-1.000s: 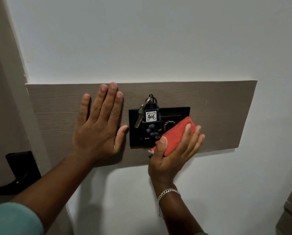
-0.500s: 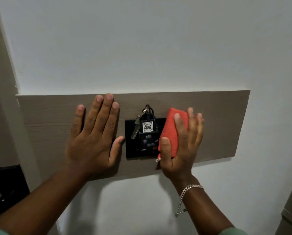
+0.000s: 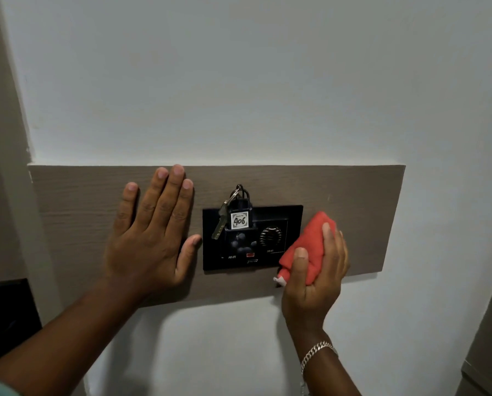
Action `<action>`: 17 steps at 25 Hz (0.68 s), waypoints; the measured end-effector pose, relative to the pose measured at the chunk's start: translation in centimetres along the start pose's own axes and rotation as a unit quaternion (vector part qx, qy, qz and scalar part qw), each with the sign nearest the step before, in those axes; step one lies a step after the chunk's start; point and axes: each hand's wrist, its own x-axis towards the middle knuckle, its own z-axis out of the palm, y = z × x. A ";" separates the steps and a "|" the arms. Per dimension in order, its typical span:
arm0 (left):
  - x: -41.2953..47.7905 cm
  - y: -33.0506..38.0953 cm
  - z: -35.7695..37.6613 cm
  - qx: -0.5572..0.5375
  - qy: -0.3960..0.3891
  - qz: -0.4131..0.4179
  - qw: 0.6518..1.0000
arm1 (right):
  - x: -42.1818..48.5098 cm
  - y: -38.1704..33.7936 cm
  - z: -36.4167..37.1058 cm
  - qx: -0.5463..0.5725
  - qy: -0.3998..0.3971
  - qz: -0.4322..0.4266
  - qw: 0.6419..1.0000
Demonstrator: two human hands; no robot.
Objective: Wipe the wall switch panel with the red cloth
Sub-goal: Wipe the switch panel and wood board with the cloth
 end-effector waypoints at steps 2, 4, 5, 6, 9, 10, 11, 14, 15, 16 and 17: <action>-0.1 -0.1 0.2 0.000 0.002 0.003 1.000 | 1.1 -1.8 0.5 0.095 0.040 0.022 0.994; -0.1 -0.1 0.2 -0.001 0.004 0.003 1.000 | 1.3 -4.4 2.0 0.111 0.003 -0.053 0.992; 0.0 -0.1 0.2 -0.006 0.005 0.002 1.000 | 1.0 -5.5 2.8 0.074 -0.042 -0.118 0.989; 0.0 -0.1 0.1 -0.011 0.006 0.001 1.000 | 0.4 -6.1 3.4 0.024 -0.088 -0.181 0.979; -0.1 -0.1 0.1 -0.013 0.014 0.002 1.000 | -0.6 -4.8 3.4 -0.084 -0.136 -0.265 0.951; -0.1 -0.1 0.2 -0.012 0.015 0.000 1.000 | -0.7 -4.2 3.1 -0.090 -0.129 -0.256 0.954; -0.1 -0.1 0.2 -0.013 0.015 0.000 1.000 | -0.8 -4.0 2.9 -0.083 -0.118 -0.231 0.962; 0.0 -0.1 0.3 -0.011 0.013 0.003 1.000 | -0.6 -5.4 4.2 -0.047 -0.090 -0.174 0.979; 0.0 -0.1 0.3 -0.009 0.012 0.002 1.000 | -0.7 -5.6 4.5 -0.055 -0.104 -0.198 0.973; -0.1 -0.1 0.3 -0.010 0.012 0.001 1.000 | -0.7 -5.2 4.3 -0.076 -0.129 -0.246 0.958; -0.1 -0.1 0.3 -0.010 0.013 0.002 1.000 | -0.4 -4.3 3.5 -0.103 -0.154 -0.307 0.934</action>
